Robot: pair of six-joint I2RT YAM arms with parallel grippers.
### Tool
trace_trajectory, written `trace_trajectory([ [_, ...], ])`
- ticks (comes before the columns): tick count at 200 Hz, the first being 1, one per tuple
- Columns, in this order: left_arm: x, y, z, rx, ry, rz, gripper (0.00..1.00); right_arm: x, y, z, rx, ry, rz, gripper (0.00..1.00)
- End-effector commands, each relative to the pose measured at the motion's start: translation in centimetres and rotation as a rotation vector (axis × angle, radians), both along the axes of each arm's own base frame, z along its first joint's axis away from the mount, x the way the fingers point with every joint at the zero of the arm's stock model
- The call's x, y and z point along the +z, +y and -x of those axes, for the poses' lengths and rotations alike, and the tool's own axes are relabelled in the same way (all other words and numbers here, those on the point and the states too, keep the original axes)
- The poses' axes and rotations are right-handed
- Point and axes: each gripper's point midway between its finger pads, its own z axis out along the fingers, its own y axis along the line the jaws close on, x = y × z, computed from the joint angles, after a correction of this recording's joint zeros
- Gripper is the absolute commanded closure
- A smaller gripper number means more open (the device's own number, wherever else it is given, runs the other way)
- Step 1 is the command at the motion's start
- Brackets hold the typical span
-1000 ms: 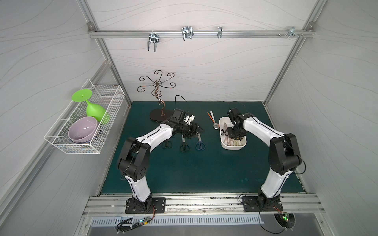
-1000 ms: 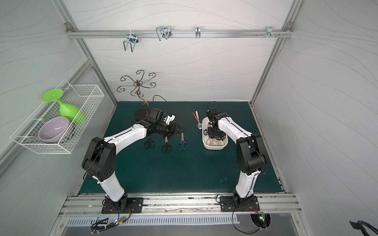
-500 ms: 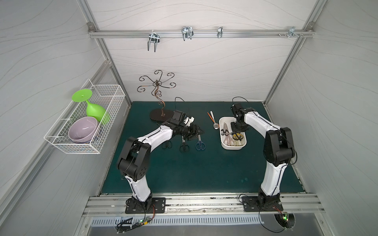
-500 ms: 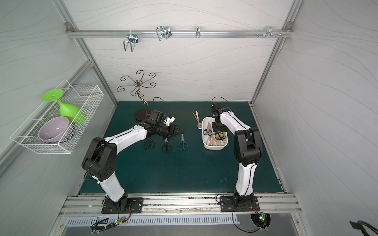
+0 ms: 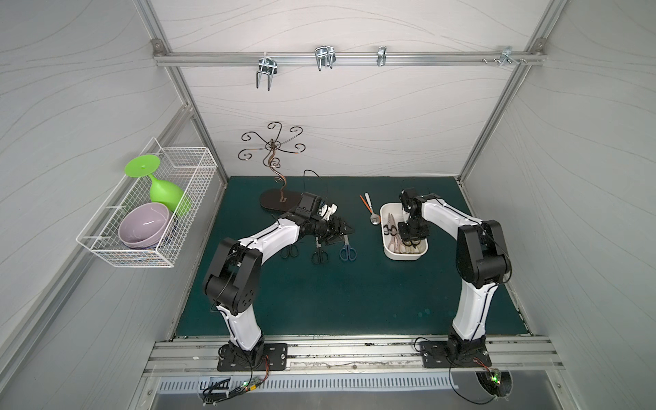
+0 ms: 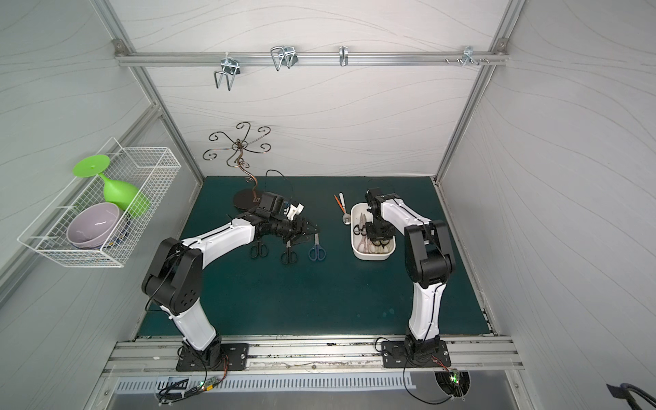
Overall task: Take the scissors out of the storage box
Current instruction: Pick up the scissors from the storage box.
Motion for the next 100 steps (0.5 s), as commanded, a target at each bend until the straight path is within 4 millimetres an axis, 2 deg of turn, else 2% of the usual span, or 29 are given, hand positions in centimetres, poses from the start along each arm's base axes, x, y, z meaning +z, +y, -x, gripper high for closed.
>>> trace_trajectory([
  [1,0.8,-0.3,-0.4,-0.009,-0.041,0.023,0.35,1.3,1.5,1.0,-0.021,0.002,-0.085,0.61],
  [33,0.7,-0.3,-0.5,-0.006,-0.037,0.025,0.35,3.0,3.1,1.6,-0.014,-0.035,-0.132,0.60],
  [100,0.6,-0.2,-0.2,-0.008,-0.033,0.025,0.35,4.6,-0.2,0.7,-0.061,-0.100,0.006,0.62],
])
